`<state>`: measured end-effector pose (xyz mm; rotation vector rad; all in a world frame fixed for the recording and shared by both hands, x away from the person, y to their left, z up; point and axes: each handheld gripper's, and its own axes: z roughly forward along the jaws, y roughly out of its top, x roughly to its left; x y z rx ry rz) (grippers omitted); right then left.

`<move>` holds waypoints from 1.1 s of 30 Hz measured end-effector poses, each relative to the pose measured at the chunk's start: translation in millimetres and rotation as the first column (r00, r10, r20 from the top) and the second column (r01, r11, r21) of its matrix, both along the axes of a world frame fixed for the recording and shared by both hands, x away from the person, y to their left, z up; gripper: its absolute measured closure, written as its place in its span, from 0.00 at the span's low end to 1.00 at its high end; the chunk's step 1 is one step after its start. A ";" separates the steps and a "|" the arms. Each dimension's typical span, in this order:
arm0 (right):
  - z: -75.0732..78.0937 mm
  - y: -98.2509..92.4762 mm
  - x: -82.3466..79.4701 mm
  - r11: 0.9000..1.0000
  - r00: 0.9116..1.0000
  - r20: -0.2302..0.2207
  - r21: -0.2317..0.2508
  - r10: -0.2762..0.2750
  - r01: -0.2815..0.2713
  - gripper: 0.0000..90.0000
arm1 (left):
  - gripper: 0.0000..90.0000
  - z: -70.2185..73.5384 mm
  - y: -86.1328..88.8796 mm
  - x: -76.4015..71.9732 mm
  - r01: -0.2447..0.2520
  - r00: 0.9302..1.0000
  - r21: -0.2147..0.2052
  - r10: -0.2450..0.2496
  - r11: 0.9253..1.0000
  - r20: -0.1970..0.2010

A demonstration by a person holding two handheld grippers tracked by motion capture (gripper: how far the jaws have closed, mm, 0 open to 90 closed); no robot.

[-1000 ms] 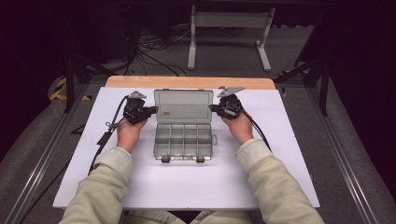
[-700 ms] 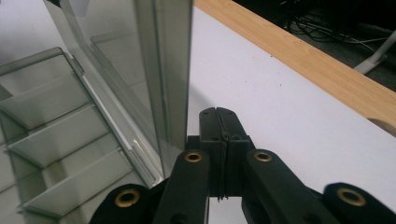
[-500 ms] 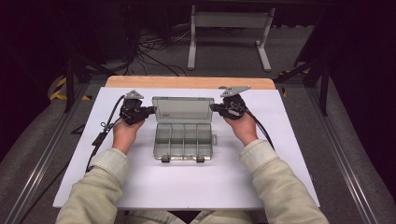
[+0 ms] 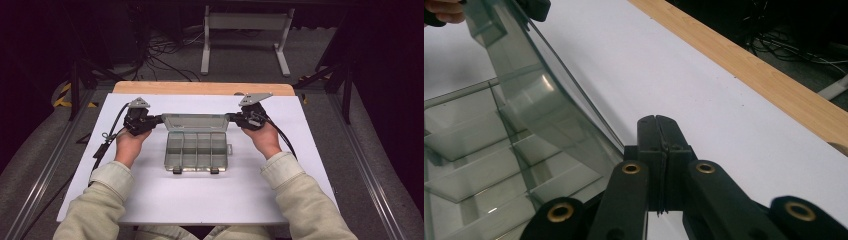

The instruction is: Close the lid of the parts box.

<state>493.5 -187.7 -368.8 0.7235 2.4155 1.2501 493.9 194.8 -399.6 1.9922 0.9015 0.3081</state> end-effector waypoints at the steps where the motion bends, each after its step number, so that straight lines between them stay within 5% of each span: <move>1: 0.0 0.0 0.0 1.000 1.000 0.000 0.000 0.000 0.000 1.00 | 1.00 0.0 0.0 0.0 0.000 1.000 0.000 0.000 1.000 0.000; 33: 22.9 -6.1 -46.2 0.995 0.995 0.008 0.001 0.102 -0.102 1.00 | 1.00 25.8 11.0 -43.2 0.085 0.996 0.006 -0.085 0.996 0.019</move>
